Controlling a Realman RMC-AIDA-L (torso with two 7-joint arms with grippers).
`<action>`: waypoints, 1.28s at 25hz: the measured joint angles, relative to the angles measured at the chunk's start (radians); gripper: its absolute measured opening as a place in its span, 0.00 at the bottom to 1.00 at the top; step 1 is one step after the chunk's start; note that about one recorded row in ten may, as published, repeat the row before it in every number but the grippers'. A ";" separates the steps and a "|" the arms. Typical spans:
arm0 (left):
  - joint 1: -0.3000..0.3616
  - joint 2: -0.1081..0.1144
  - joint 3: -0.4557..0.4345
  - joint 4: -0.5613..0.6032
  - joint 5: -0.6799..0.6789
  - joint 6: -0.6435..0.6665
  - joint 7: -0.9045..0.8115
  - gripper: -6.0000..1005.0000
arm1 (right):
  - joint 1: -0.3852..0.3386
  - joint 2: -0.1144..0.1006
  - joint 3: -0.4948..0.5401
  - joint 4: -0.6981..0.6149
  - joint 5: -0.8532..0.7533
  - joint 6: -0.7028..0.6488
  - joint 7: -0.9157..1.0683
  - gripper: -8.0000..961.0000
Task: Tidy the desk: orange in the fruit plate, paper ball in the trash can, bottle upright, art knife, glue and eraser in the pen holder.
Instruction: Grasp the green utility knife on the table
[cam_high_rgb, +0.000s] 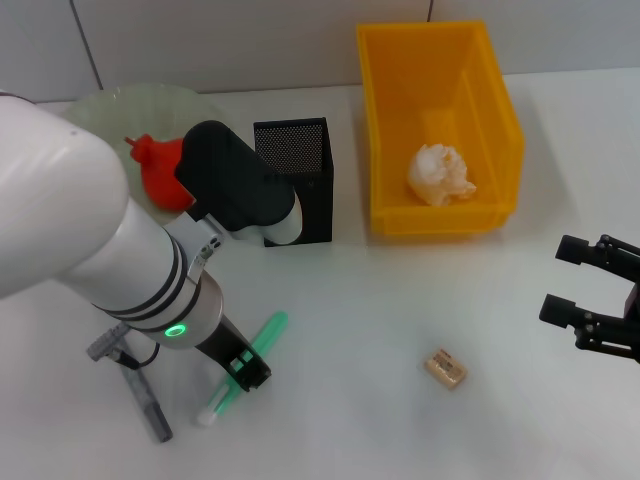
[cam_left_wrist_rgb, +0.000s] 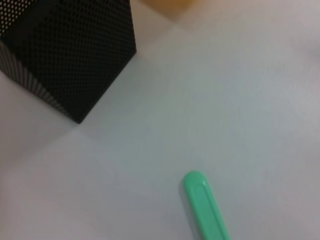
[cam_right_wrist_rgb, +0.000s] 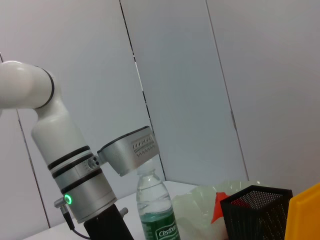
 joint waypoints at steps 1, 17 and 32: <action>0.000 0.000 0.000 0.000 0.000 0.000 0.000 0.35 | 0.000 0.000 0.000 0.000 0.000 -0.001 0.000 0.87; -0.050 0.000 0.041 -0.020 0.000 0.011 0.026 0.19 | 0.000 0.000 0.006 0.000 0.000 -0.008 0.006 0.87; -0.039 0.000 0.032 0.043 -0.004 0.059 0.028 0.07 | -0.011 0.000 0.017 0.000 0.001 -0.012 0.008 0.87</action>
